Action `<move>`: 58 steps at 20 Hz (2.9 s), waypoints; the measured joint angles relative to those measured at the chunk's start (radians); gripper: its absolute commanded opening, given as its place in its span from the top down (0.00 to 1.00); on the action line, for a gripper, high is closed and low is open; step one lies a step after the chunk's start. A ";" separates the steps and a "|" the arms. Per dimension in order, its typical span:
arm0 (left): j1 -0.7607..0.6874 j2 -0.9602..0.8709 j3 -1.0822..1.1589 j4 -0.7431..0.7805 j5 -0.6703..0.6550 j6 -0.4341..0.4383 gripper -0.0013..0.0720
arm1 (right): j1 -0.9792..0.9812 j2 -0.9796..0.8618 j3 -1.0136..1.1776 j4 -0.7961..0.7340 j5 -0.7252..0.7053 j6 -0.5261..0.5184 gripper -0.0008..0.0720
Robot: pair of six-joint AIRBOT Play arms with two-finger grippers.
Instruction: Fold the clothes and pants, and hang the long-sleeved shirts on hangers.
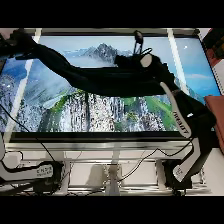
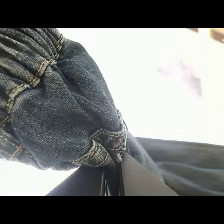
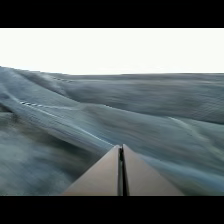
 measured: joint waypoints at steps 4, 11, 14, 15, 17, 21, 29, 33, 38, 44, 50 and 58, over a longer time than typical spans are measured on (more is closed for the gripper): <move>-0.091 0.076 0.000 -0.003 -0.003 0.031 0.93 | 0.162 -0.145 0.148 0.001 -0.056 0.106 0.96; -0.196 0.092 0.000 -0.002 -0.007 0.051 0.93 | 0.321 -0.264 0.243 -0.023 0.032 0.172 0.96; -0.240 0.063 -0.001 -0.002 -0.011 0.053 0.93 | 0.283 -0.247 0.250 -0.048 0.119 0.175 0.95; -0.257 0.050 -0.001 -0.003 -0.021 0.054 0.93 | 0.257 -0.233 0.251 -0.071 0.152 0.171 0.95; -0.302 0.012 -0.001 -0.002 -0.044 0.054 0.93 | 0.194 -0.198 0.252 -0.098 0.254 0.139 0.95; -0.433 -0.095 -0.001 -0.003 -0.063 0.059 0.93 | 0.055 -0.097 0.253 -0.129 0.520 0.021 0.95; -0.702 -0.345 -0.001 -0.006 0.059 0.011 0.05 | -0.184 0.153 0.254 -0.146 0.795 -0.093 0.95; -0.758 -0.374 0.000 -0.004 0.087 -0.003 0.05 | -0.267 0.232 0.254 -0.150 0.828 -0.104 0.95; -0.716 -0.316 0.000 0.026 0.074 -0.004 0.05 | -0.340 0.265 0.254 -0.164 0.871 -0.109 0.95; -0.491 -0.222 -0.005 0.149 -0.183 -0.009 0.14 | -0.405 0.272 0.248 -0.182 0.884 -0.124 0.95; -0.231 -0.204 -0.168 0.034 -0.301 0.053 0.11 | -0.430 0.273 0.190 -0.189 0.880 -0.132 0.95; -0.163 -0.285 -0.390 -0.285 -0.179 0.231 0.11 | -0.434 0.273 0.170 -0.192 0.858 -0.135 0.95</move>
